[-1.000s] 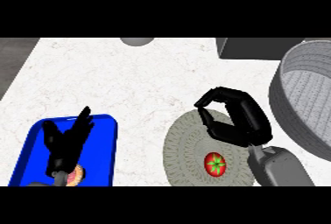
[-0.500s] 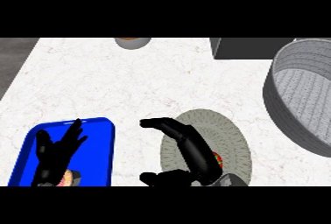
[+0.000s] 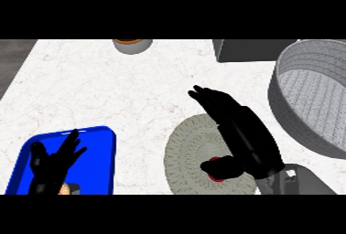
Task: Pick the tomato from the placemat and place it in the basket
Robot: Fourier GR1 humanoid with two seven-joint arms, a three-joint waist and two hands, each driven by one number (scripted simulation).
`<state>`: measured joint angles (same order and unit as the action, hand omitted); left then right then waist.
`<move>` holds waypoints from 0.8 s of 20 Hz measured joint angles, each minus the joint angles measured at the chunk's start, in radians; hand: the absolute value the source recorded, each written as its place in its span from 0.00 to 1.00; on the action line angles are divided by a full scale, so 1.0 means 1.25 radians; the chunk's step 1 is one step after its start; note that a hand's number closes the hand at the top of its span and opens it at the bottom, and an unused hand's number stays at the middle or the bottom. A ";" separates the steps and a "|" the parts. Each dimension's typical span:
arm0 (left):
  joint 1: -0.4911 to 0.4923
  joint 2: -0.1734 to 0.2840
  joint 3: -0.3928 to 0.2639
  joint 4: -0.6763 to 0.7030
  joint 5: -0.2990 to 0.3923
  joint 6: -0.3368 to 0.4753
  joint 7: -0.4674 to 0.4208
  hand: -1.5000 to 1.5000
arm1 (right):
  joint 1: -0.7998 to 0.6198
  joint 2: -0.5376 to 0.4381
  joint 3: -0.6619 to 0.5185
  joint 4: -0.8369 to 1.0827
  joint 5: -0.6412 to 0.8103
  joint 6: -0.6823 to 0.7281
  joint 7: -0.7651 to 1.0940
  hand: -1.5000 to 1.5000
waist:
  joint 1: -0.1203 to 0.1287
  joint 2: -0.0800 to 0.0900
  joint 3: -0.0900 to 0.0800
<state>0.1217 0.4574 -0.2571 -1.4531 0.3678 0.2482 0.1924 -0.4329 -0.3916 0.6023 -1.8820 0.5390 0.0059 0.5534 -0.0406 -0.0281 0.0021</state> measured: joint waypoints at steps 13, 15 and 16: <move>0.006 -0.004 0.002 -0.014 -0.012 -0.002 0.003 0.50 | -0.114 -0.222 -0.159 -0.221 -0.413 0.437 0.312 0.00 | 0.007 0.008 0.000; 0.007 -0.008 0.004 -0.014 -0.012 -0.006 -0.002 0.50 | -0.120 -0.258 -0.179 -0.237 -0.476 0.448 0.329 0.00 | 0.009 0.009 0.000; 0.006 -0.006 0.006 -0.014 -0.011 -0.010 0.001 0.50 | -0.118 -0.271 -0.180 -0.250 -0.501 0.448 0.339 0.00 | 0.010 0.010 0.000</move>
<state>0.1291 0.4496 -0.2491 -1.4706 0.3544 0.2362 0.1940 -0.5807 -0.7308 0.3775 -2.1942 -0.0874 0.5665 0.9777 -0.0276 -0.0159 0.0023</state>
